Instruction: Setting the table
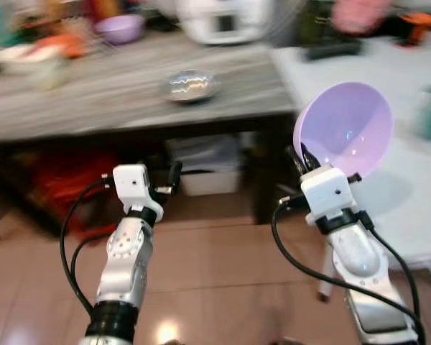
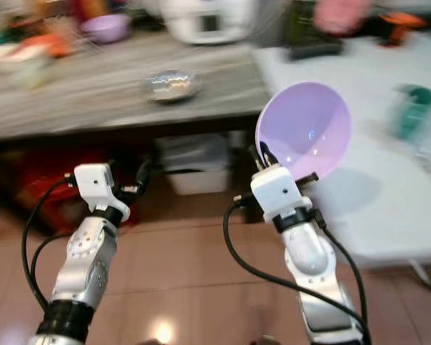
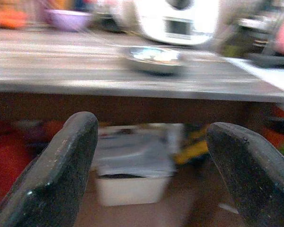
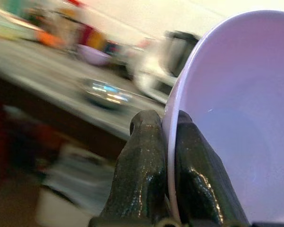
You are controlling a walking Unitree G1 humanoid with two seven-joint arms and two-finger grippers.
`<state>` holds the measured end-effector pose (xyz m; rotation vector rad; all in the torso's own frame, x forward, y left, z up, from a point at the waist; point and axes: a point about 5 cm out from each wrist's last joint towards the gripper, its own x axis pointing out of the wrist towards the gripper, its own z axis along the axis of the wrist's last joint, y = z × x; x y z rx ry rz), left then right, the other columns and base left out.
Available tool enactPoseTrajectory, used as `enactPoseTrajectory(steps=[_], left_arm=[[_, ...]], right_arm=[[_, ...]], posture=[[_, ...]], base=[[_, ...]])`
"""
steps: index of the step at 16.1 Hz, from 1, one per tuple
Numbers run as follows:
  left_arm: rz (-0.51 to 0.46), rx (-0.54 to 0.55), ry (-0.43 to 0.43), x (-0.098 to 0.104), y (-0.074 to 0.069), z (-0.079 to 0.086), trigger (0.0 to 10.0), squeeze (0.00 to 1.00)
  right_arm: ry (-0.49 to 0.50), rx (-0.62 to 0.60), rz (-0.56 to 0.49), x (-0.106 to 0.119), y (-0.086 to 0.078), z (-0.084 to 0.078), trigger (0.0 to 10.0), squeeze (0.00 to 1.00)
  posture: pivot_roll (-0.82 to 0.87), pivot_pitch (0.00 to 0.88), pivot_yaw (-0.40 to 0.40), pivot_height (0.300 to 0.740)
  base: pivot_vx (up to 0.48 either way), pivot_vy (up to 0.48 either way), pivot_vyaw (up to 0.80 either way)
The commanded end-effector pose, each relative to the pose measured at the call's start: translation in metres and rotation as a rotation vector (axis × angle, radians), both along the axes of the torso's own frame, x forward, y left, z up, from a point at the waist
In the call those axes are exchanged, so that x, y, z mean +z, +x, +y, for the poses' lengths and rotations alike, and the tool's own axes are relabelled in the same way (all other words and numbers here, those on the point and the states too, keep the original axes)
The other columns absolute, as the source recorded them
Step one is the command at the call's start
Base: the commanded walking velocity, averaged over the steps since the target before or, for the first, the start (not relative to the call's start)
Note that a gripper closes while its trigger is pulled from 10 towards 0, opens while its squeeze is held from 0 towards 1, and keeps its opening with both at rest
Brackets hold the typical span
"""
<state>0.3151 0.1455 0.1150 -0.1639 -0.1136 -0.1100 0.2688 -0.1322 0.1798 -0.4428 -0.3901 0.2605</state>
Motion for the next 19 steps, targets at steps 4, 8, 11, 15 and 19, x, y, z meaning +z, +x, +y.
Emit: enactPoseTrajectory(steps=[4, 8, 11, 15, 19], left_arm=[[-0.014, 0.020, 0.025, 0.000, -0.001, 0.008, 10.0, 0.00], [-0.040, -0.047, 0.035, 0.004, -0.004, 0.007, 10.0, 0.00], [-0.046, -0.043, 0.040, 0.003, -0.007, 0.011, 10.0, 0.00], [-0.040, -0.036, 0.042, 0.000, -0.013, 0.013, 10.0, 0.00], [-0.039, -0.033, 0.040, 0.000, -0.014, 0.014, 10.0, 0.00]], right_arm=[[0.005, 0.031, -0.025, 0.005, -0.002, 0.005, 10.0, 0.00], [0.002, 0.022, -0.027, 0.005, -0.002, 0.003, 10.0, 0.00], [0.004, 0.002, -0.007, -0.001, -0.003, -0.004, 10.0, 0.00], [-0.004, -0.003, 0.008, -0.006, -0.008, -0.007, 10.0, 0.00], [-0.006, -0.001, 0.009, -0.005, -0.009, -0.007, 10.0, 0.00]], posture=[[-0.16, 0.104, 0.091, 0.740], [-0.16, 0.104, 0.091, 0.740], [-0.15, 0.098, 0.091, 0.740], [-0.15, 0.104, 0.091, 0.740], [-0.15, 0.104, 0.092, 0.740]], base=[[0.000, 0.193, 0.10], [0.000, 0.000, 0.00], [0.000, 0.000, 0.00], [0.130, 0.000, 0.00], [0.293, 0.000, 0.00]])
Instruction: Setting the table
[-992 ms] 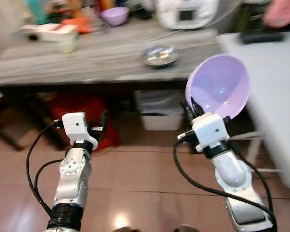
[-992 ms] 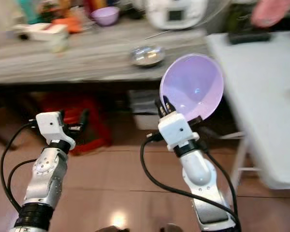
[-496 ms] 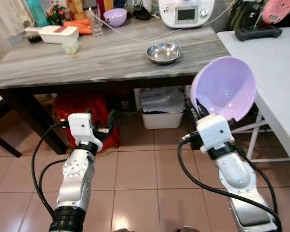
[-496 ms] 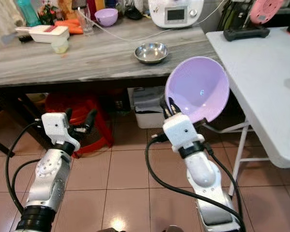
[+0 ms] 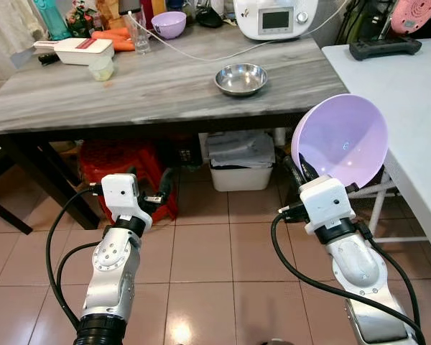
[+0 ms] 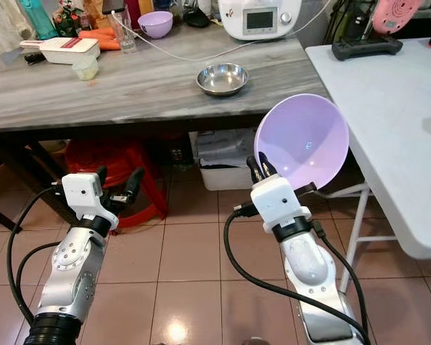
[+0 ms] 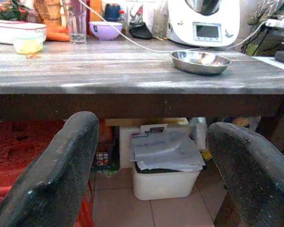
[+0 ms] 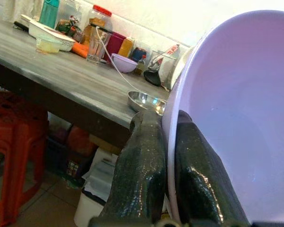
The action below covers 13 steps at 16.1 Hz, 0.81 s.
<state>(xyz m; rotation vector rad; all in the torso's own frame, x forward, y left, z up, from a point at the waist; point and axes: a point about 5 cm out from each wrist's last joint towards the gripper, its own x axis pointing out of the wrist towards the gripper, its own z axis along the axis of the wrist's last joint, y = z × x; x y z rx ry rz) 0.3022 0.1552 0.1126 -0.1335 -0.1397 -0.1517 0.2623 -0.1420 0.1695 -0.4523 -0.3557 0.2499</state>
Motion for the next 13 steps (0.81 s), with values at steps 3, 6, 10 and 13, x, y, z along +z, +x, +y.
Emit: enactPoseTrajectory(steps=[3, 6, 10, 13], left_arm=[[0.004, 0.016, 0.013, -0.002, -0.011, 0.007, 10.0, 0.00], [0.030, -0.020, 0.006, -0.009, -0.019, -0.001, 10.0, 0.00], [0.031, -0.020, -0.002, -0.007, -0.019, -0.002, 10.0, 0.00], [0.033, -0.024, -0.005, -0.007, -0.019, -0.004, 10.0, 0.00]], right_arm=[[0.000, 0.001, -0.007, 0.001, -0.006, -0.005, 10.0, 0.00], [-0.006, -0.011, 0.004, -0.002, -0.009, -0.008, 10.0, 0.00], [0.003, -0.008, 0.001, -0.001, -0.007, -0.005, 10.0, 0.00], [0.005, -0.001, 0.000, 0.000, -0.005, -0.004, 10.0, 0.00]], posture=[[-0.14, 0.102, 0.097, 0.740], [-0.15, 0.100, 0.101, 0.740], [-0.15, 0.101, 0.101, 0.740], [-0.14, 0.096, 0.098, 0.740]], base=[[0.296, 0.000, 0.00], [0.308, 0.000, 0.00], [0.312, 0.000, 0.21], [0.311, 0.000, 0.14]])
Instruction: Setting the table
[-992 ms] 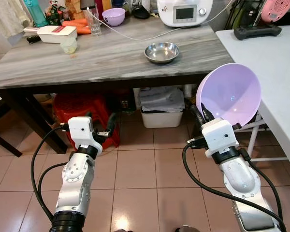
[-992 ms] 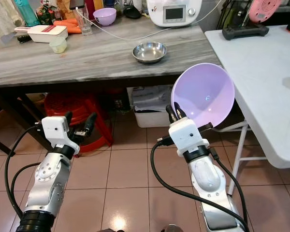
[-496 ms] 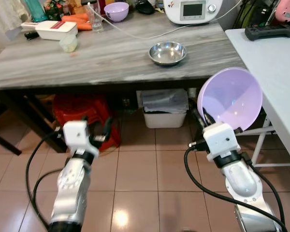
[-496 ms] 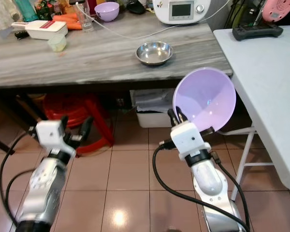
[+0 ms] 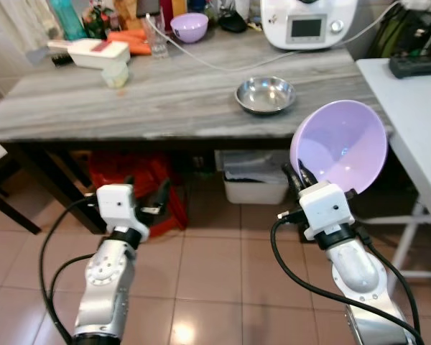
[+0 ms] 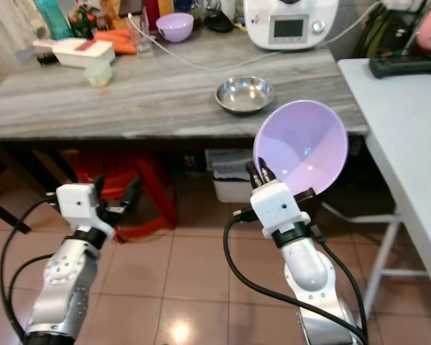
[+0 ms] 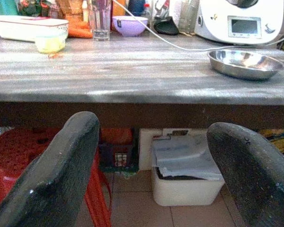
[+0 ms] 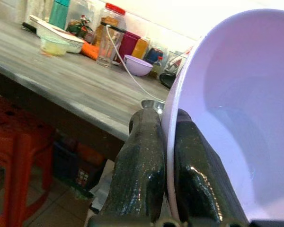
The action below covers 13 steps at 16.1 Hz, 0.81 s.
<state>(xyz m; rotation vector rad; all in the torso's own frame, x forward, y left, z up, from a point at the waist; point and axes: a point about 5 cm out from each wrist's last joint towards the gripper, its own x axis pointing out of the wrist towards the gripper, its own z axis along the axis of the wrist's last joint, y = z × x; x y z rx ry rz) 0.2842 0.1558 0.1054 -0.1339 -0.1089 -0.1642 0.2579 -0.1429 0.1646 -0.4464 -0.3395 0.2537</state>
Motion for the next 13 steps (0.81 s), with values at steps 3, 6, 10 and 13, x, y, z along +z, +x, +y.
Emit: enactPoseTrajectory(steps=[3, 6, 10, 13], left_arm=[[0.000, -0.012, -0.009, 0.001, 0.000, -0.004, 10.0, 0.00], [-0.015, -0.015, -0.002, 0.006, -0.002, 0.001, 10.0, 0.00], [0.005, -0.012, 0.016, 0.000, -0.007, 0.005, 10.0, 0.00], [-0.009, -0.026, 0.005, 0.005, -0.003, -0.001, 10.0, 0.00]], right_arm=[[0.002, -0.003, -0.019, 0.005, 0.000, -0.003, 10.0, 0.00], [0.005, 0.000, -0.014, 0.003, -0.003, -0.003, 10.0, 0.00], [0.005, -0.002, -0.008, 0.002, 0.000, -0.003, 10.0, 0.00], [0.010, 0.010, -0.020, 0.004, 0.004, 0.001, 10.0, 0.00]], posture=[[-0.14, 0.093, 0.098, 0.740], [-0.14, 0.091, 0.097, 0.740], [-0.13, 0.084, 0.094, 0.740], [-0.13, 0.078, 0.095, 0.740]], base=[[0.312, 0.000, 0.00], [0.311, 0.000, 0.00], [0.312, 0.000, 0.00], [0.314, 0.000, 0.36]])
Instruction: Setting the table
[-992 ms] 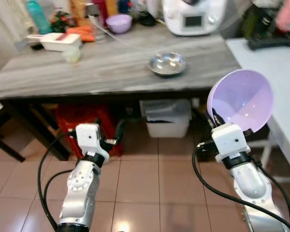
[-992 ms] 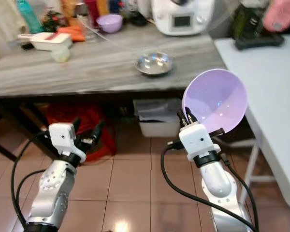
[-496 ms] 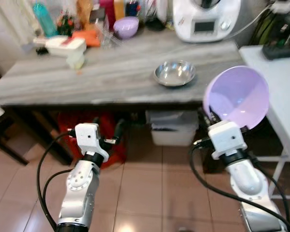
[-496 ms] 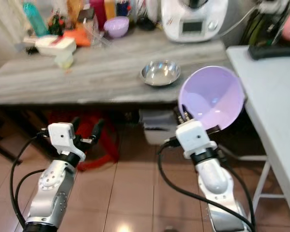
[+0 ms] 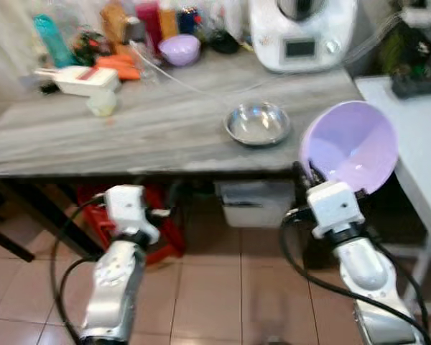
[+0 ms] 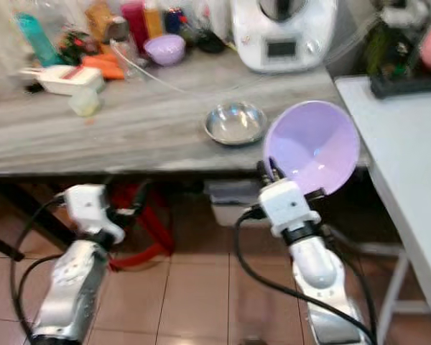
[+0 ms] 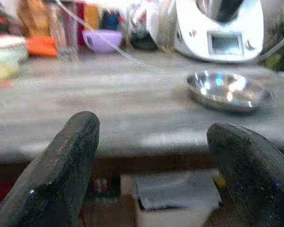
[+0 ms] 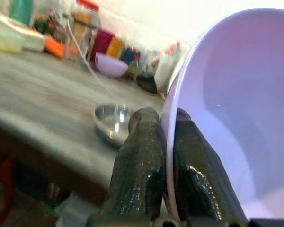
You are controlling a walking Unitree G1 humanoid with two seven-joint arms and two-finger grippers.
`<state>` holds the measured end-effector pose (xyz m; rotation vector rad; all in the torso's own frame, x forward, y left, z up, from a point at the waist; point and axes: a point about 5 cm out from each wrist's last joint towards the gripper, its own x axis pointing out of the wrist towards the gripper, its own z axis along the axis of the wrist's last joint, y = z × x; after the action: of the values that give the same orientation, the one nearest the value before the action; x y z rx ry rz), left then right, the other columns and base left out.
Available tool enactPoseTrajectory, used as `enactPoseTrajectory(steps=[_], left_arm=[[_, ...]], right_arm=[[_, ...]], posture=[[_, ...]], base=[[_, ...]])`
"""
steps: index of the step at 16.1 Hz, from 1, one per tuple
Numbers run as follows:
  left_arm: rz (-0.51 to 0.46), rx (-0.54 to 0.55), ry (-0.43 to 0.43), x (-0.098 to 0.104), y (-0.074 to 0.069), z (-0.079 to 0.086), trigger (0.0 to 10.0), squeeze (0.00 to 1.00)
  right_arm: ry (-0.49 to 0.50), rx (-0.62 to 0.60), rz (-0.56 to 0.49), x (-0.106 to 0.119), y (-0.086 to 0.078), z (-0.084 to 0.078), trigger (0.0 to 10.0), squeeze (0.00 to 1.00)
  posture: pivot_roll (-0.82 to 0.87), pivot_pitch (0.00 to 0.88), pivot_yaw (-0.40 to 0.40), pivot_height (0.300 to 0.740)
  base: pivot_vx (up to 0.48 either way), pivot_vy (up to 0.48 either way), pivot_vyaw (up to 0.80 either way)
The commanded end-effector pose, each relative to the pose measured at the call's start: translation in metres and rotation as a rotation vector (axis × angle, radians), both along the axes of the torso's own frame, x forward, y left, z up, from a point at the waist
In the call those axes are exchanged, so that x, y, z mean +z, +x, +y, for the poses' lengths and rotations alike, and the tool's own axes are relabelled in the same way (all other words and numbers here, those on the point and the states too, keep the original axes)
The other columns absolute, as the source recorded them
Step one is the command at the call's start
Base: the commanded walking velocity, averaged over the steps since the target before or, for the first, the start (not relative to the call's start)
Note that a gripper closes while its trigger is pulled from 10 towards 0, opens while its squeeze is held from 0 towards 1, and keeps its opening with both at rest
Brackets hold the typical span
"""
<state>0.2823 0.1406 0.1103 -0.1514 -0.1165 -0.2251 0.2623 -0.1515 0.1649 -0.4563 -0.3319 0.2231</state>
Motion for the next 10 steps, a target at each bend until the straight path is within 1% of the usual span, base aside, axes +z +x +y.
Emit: enactPoseTrajectory(steps=[1, 4, 8, 9, 10], left_arm=[[0.001, 0.034, 0.019, 0.0004, -0.0009, 0.0140, 10.0, 0.00], [0.000, 0.027, 0.018, 0.0005, -0.0005, 0.0134, 10.0, 0.00], [0.001, 0.019, 0.017, 0.0005, -0.0003, 0.0121, 10.0, 0.00], [0.001, 0.020, 0.016, 0.0012, 0.0002, 0.0116, 10.0, 0.00], [0.001, 0.019, 0.015, 0.0011, 0.0001, 0.0115, 10.0, 0.00]], right_arm=[[0.015, 0.042, -0.021, 0.0044, 0.0003, 0.0101, 10.0, 0.00], [0.019, 0.041, -0.023, 0.0048, 0.0007, 0.0104, 10.0, 0.00], [0.035, 0.036, -0.016, 0.0034, 0.0015, 0.0112, 10.0, 0.00], [0.041, 0.034, -0.014, 0.0037, 0.0039, 0.0114, 10.0, 0.00], [0.042, 0.033, -0.013, 0.0035, 0.0041, 0.0117, 10.0, 0.00]], posture=[[-0.13, 0.077, 0.095, 0.740], [-0.13, 0.075, 0.096, 0.740], [-0.13, 0.075, 0.096, 0.740], [-0.13, 0.075, 0.096, 0.740], [-0.13, 0.075, 0.096, 0.740]], base=[[0.311, 0.000, 0.56], [0.314, 0.000, 0.50], [0.311, 0.000, 0.00], [0.315, 0.000, 0.00], [0.311, 0.000, -0.48]])
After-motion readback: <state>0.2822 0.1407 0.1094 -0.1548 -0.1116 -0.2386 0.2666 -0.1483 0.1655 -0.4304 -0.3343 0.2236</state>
